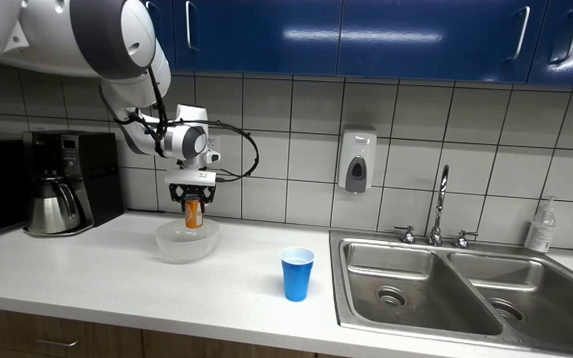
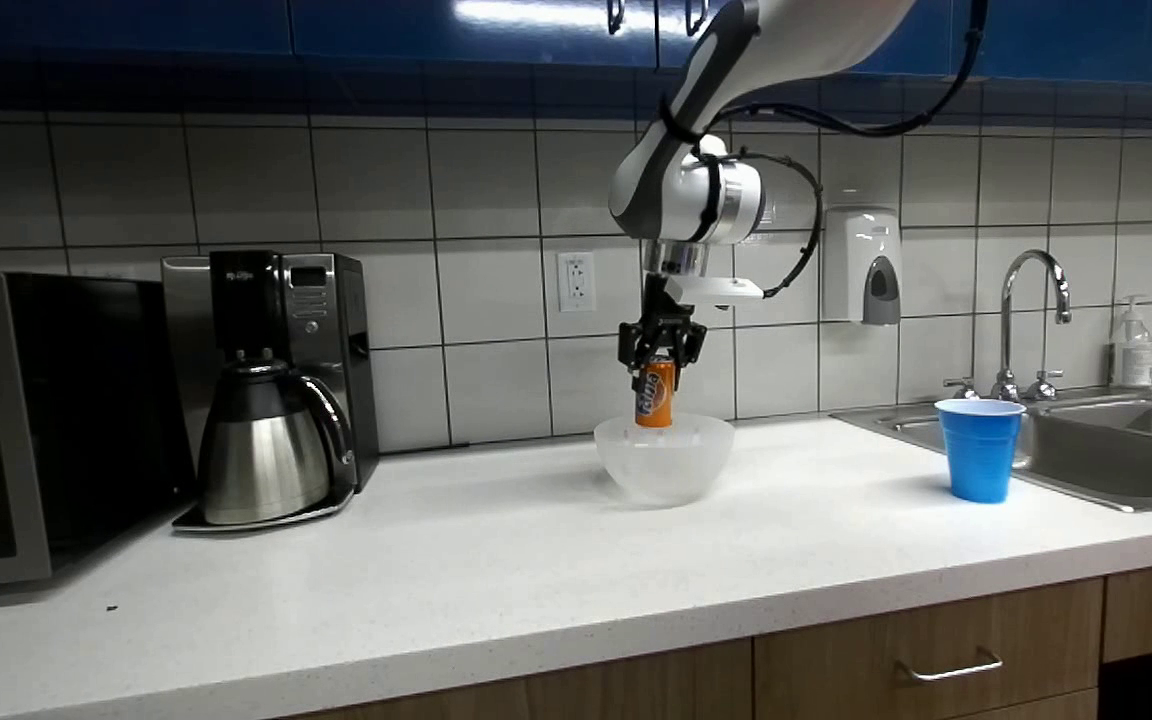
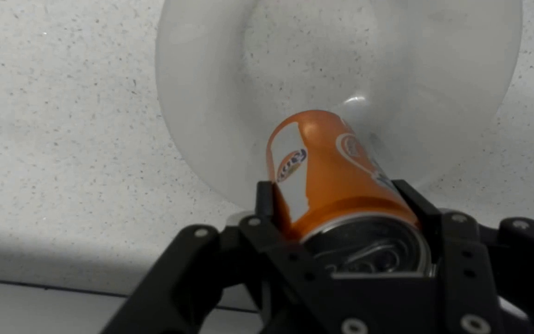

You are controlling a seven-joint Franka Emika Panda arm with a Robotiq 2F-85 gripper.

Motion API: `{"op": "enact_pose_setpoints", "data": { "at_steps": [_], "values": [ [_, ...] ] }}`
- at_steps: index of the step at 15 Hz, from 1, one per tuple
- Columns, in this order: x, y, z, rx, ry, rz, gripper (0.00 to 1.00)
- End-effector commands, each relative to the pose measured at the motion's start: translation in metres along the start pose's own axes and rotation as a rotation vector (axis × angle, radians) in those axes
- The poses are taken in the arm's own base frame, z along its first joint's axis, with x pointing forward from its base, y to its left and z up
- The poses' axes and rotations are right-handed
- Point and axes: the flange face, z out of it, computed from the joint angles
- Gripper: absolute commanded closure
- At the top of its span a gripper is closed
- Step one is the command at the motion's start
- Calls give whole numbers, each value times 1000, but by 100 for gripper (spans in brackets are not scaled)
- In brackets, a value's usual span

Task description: Pick up the orange fanta can from the clear bowl and put it on the kitchen counter

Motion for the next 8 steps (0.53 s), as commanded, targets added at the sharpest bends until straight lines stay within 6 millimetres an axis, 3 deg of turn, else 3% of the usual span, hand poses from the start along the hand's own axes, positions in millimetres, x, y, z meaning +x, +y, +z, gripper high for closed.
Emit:
{"op": "enact_pose_setpoints", "data": {
  "at_steps": [1, 8],
  "values": [
    [-6, -7, -39, -23, 6, -8, 62],
    [-26, -9, -71, -39, 3, 4, 62]
  ]
}}
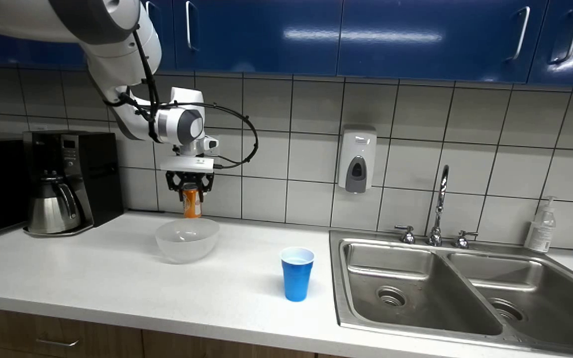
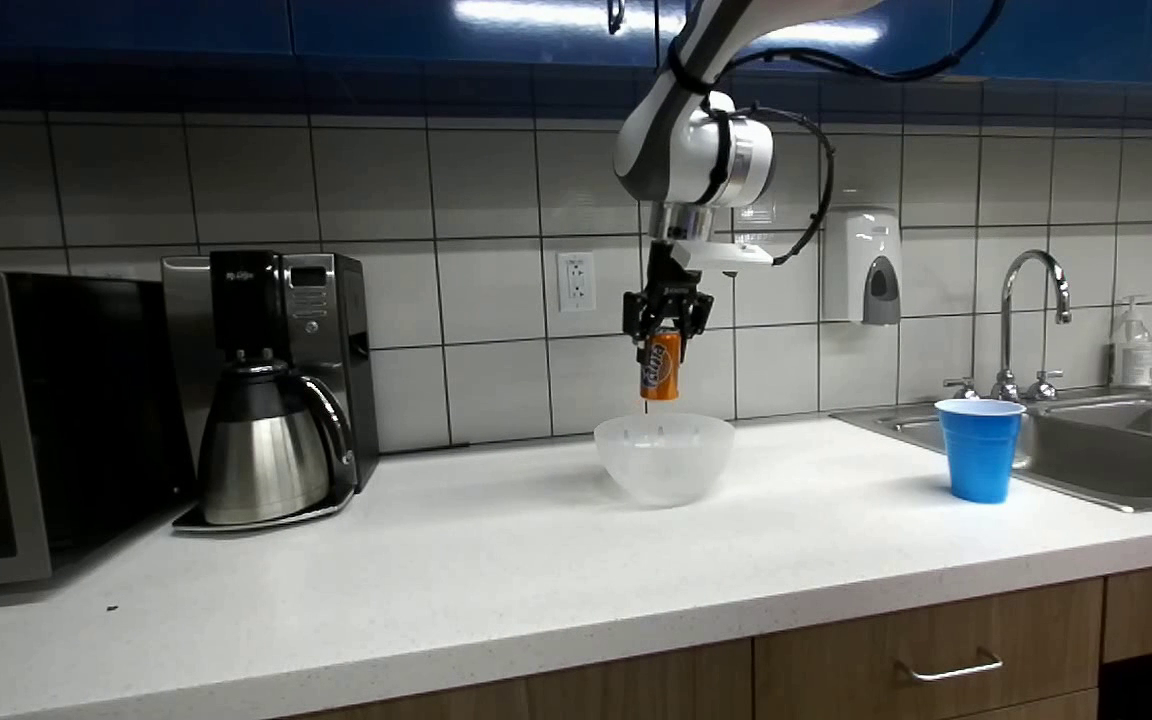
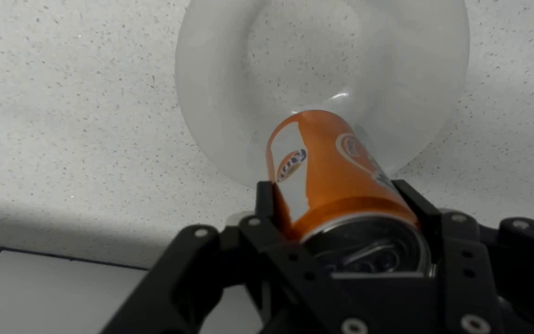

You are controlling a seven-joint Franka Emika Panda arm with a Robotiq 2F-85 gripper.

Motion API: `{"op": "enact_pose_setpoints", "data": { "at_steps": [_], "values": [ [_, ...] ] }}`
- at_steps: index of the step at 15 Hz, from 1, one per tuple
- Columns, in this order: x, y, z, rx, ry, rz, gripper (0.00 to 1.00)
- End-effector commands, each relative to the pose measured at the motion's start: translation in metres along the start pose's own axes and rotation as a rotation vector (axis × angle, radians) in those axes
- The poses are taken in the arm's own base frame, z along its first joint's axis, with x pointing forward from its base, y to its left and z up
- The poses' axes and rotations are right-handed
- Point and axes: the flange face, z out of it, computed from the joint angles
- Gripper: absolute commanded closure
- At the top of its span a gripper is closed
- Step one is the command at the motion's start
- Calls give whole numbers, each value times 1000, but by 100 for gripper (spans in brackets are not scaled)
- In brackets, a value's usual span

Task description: Pick up the orange fanta can from the clear bowl and put it on the kitchen counter

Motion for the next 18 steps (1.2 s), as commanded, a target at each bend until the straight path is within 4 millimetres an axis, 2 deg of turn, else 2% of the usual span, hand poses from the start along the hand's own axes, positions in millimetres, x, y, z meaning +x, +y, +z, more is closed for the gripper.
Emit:
{"op": "enact_pose_setpoints", "data": {
  "at_steps": [1, 10, 18],
  "values": [
    [-20, -1, -29, -25, -17, 14, 62],
    [-63, 15, -69, -65, -32, 67, 62],
    [-117, 40, -91, -105, -69, 149, 62]
  ]
}}
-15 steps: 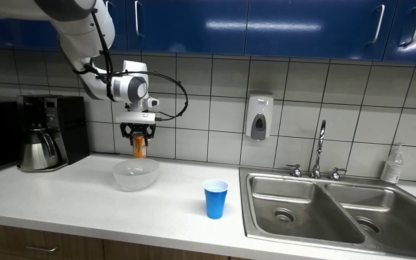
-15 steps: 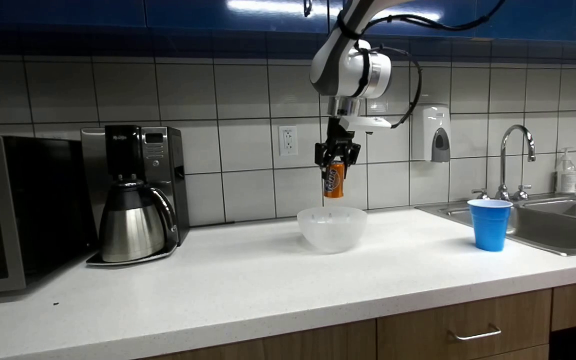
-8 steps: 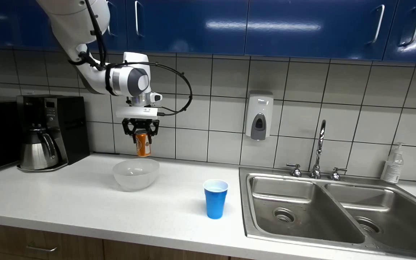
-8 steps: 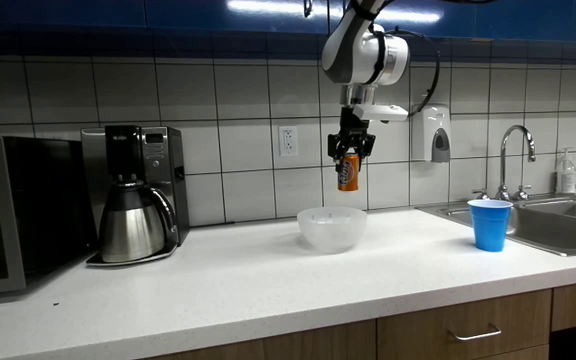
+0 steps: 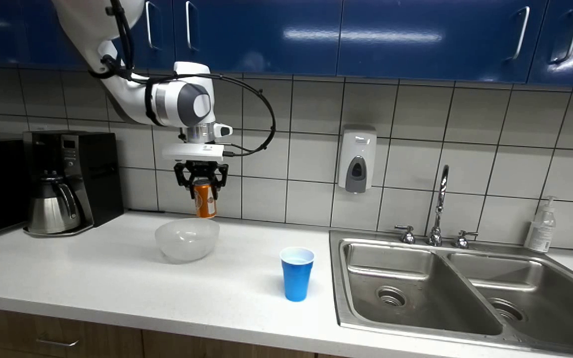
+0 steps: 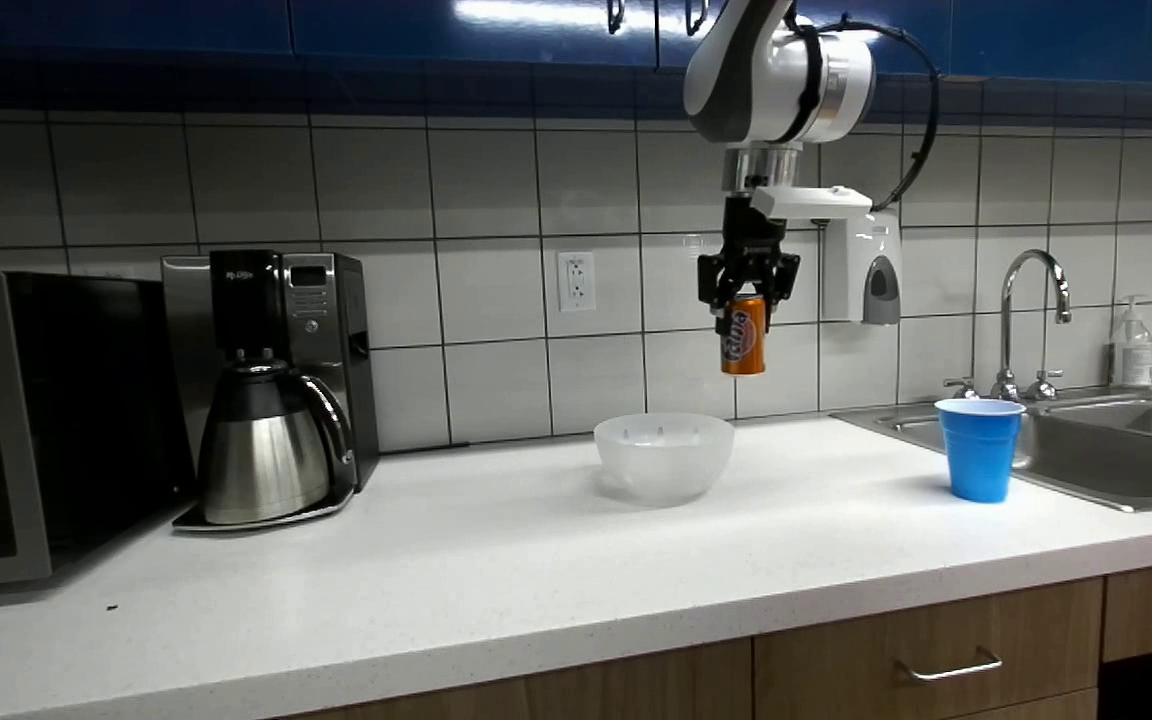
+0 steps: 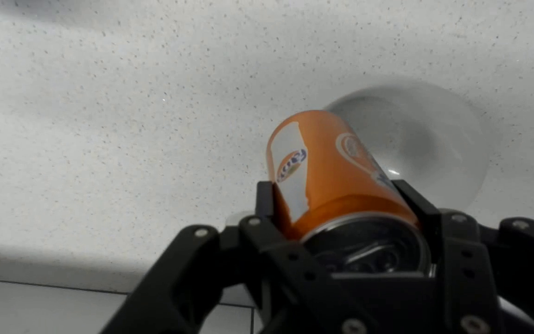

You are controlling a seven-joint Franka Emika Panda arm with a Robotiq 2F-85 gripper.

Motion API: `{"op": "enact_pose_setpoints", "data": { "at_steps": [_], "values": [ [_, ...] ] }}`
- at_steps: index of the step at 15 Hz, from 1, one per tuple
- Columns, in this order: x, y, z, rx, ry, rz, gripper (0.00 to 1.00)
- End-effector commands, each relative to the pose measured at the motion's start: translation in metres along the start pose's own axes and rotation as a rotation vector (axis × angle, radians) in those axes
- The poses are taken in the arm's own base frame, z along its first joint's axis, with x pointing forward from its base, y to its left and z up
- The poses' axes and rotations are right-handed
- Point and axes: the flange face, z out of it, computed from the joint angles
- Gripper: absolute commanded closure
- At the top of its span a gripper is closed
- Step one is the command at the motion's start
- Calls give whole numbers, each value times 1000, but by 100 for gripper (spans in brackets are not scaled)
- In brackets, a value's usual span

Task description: Pick up the orange fanta can from the clear bowl and put it on the kitchen counter

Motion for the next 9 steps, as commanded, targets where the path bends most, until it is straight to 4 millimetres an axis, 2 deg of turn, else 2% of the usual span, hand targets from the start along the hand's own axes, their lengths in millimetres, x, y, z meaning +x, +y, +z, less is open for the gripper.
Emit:
{"op": "enact_pose_setpoints", "data": {
  "at_steps": [1, 5, 9],
  "values": [
    [-33, 14, -20, -40, -25, 50, 62],
    [-61, 28, -17, -65, -56, 92, 62],
    [-83, 37, -5, -59, -89, 127, 62]
  ]
}}
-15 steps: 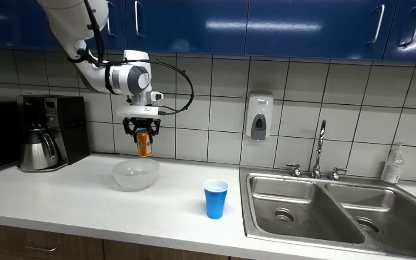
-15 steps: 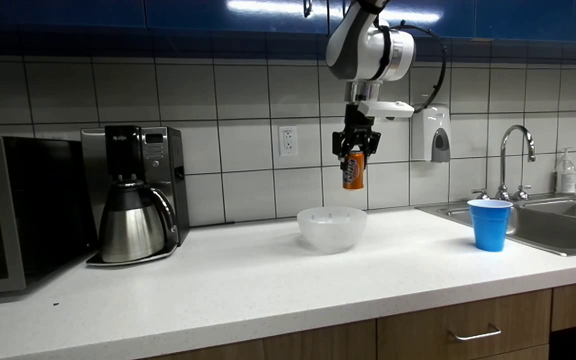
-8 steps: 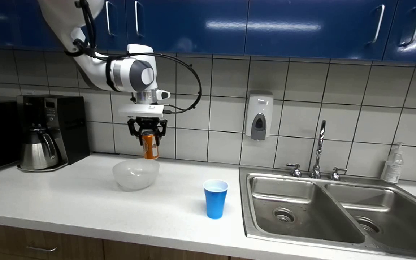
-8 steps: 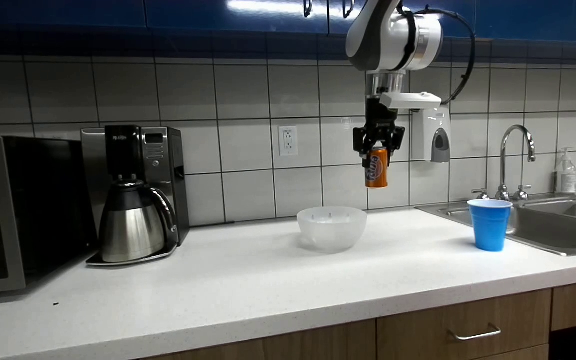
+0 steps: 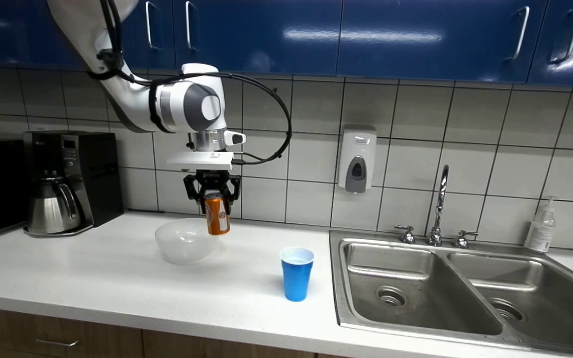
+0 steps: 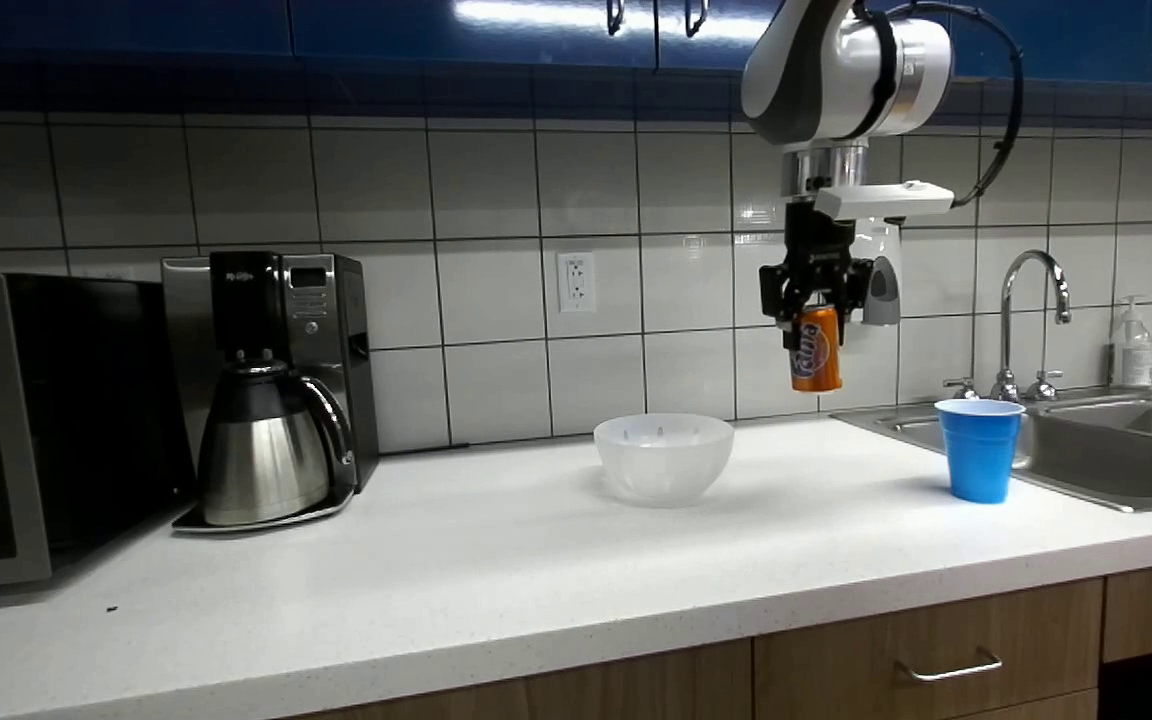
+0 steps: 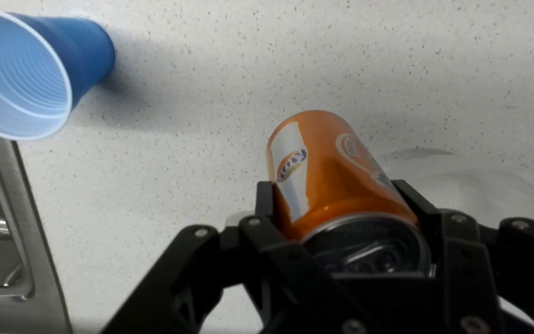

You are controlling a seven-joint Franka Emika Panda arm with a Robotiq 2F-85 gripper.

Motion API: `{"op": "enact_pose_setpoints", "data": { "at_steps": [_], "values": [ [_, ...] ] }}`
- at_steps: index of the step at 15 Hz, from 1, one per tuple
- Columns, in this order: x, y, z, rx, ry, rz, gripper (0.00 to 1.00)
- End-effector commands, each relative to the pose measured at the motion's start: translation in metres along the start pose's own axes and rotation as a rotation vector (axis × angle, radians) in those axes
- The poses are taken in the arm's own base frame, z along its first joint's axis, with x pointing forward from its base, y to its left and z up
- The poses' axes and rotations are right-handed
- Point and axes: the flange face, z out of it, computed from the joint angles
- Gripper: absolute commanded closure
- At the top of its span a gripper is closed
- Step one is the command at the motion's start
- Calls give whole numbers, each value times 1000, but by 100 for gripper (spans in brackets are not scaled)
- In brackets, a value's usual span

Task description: Pick up the orange fanta can from the clear bowl and put it on the kitchen counter

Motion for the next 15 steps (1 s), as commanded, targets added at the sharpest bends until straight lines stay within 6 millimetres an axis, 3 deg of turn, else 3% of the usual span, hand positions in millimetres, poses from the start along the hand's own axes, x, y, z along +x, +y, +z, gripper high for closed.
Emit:
{"op": "enact_pose_setpoints", "data": {
  "at_steps": [1, 9, 15],
  "values": [
    [-22, 7, -1, -6, -19, 38, 62],
    [-47, 25, 33, 29, -67, 71, 62],
    [-55, 34, 57, 57, -52, 98, 62]
  ]
}}
